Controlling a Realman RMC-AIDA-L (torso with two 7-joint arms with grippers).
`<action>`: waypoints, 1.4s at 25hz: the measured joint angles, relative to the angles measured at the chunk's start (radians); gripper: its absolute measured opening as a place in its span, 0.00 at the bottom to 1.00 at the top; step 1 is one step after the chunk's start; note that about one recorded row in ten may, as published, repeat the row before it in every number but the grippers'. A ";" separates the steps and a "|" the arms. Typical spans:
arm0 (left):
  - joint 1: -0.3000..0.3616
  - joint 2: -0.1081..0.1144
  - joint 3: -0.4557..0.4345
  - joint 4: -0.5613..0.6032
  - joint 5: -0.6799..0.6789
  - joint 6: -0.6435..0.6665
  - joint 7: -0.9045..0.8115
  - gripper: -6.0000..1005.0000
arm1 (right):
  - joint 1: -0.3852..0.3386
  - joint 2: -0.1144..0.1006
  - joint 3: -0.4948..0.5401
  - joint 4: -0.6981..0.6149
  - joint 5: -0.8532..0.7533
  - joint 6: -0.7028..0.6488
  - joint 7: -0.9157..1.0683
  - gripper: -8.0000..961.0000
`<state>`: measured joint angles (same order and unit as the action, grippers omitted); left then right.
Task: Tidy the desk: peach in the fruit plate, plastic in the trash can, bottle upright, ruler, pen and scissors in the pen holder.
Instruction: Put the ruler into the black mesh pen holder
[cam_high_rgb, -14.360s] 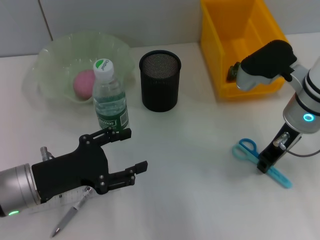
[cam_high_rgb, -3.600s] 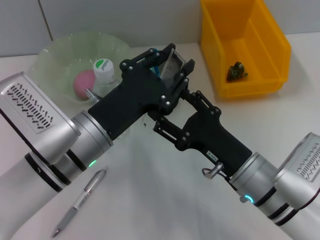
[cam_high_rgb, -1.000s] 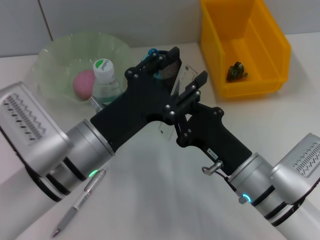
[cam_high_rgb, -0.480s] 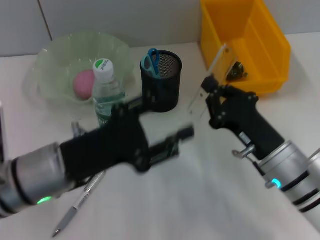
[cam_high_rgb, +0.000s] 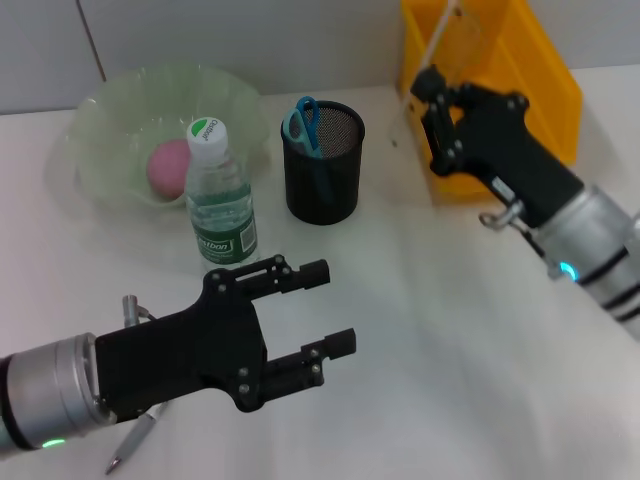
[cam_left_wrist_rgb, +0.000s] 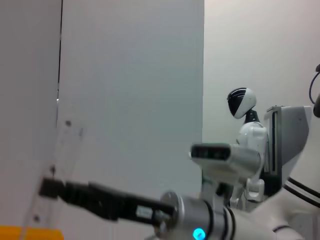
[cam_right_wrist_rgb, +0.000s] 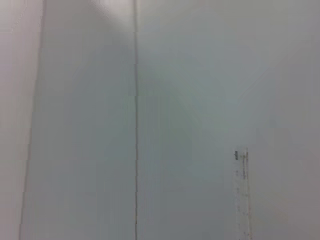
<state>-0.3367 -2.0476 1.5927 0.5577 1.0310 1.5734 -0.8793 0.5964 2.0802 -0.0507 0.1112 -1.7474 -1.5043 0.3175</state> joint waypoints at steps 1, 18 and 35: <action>-0.015 -0.002 -0.001 -0.022 0.001 0.000 0.001 0.64 | 0.028 0.000 0.000 -0.023 0.000 0.000 -0.002 0.05; -0.048 -0.011 -0.017 -0.053 0.005 -0.016 -0.015 0.64 | 0.200 0.008 0.028 -0.006 0.008 0.267 -0.075 0.08; -0.051 -0.018 -0.019 -0.064 -0.001 -0.016 -0.015 0.64 | 0.221 0.008 0.038 0.002 0.010 0.387 -0.065 0.11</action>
<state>-0.3881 -2.0654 1.5737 0.4937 1.0297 1.5569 -0.8943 0.8177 2.0877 -0.0130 0.1130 -1.7378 -1.1173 0.2524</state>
